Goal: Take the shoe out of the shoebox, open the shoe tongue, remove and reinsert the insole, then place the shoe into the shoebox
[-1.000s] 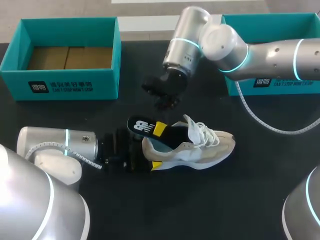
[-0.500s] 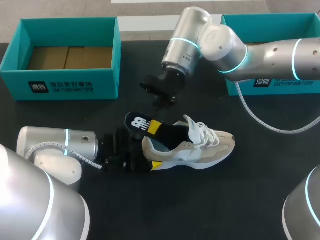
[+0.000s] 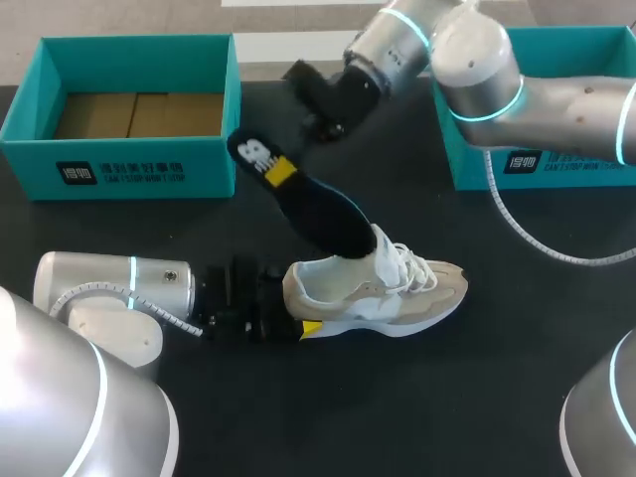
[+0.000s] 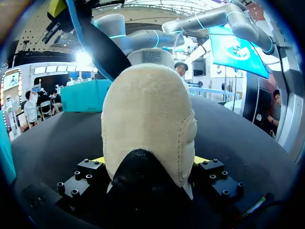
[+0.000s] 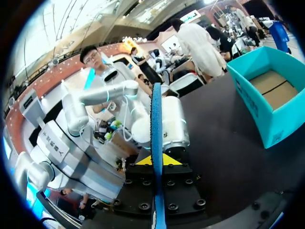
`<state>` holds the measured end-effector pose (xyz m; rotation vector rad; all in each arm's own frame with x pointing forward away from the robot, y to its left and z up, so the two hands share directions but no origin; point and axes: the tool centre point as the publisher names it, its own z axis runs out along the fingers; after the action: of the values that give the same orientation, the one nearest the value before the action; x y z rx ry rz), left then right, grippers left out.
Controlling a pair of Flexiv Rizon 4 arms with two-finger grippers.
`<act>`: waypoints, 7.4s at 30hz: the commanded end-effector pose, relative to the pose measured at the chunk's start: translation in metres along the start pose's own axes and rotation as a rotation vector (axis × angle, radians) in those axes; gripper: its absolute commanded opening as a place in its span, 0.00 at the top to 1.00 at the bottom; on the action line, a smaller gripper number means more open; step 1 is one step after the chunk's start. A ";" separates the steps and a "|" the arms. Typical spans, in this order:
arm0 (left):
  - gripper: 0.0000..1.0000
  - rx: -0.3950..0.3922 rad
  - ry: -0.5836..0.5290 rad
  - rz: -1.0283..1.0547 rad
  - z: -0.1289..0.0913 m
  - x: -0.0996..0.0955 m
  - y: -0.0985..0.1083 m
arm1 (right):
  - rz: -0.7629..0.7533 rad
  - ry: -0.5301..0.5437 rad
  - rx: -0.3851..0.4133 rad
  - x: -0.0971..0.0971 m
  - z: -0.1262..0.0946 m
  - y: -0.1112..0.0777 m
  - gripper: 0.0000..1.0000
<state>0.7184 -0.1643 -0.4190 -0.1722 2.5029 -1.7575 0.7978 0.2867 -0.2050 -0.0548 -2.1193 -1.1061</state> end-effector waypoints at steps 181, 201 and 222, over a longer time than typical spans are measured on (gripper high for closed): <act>0.00 -0.276 0.031 -0.079 -0.025 0.004 -0.029 | 0.299 -0.260 -0.786 0.271 -0.050 0.017 1.00; 0.00 -0.751 0.130 -0.110 -0.048 -0.002 -0.078 | 0.299 -0.260 -0.786 0.271 -0.050 0.017 1.00; 0.00 -0.895 0.085 -0.081 -0.058 -0.001 -0.091 | 0.299 -0.260 -0.786 0.271 -0.050 0.017 1.00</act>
<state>0.7147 -0.1375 -0.3140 -0.2565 3.1367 -0.6229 0.6350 0.1826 -0.0067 -0.8869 -1.6747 -1.7341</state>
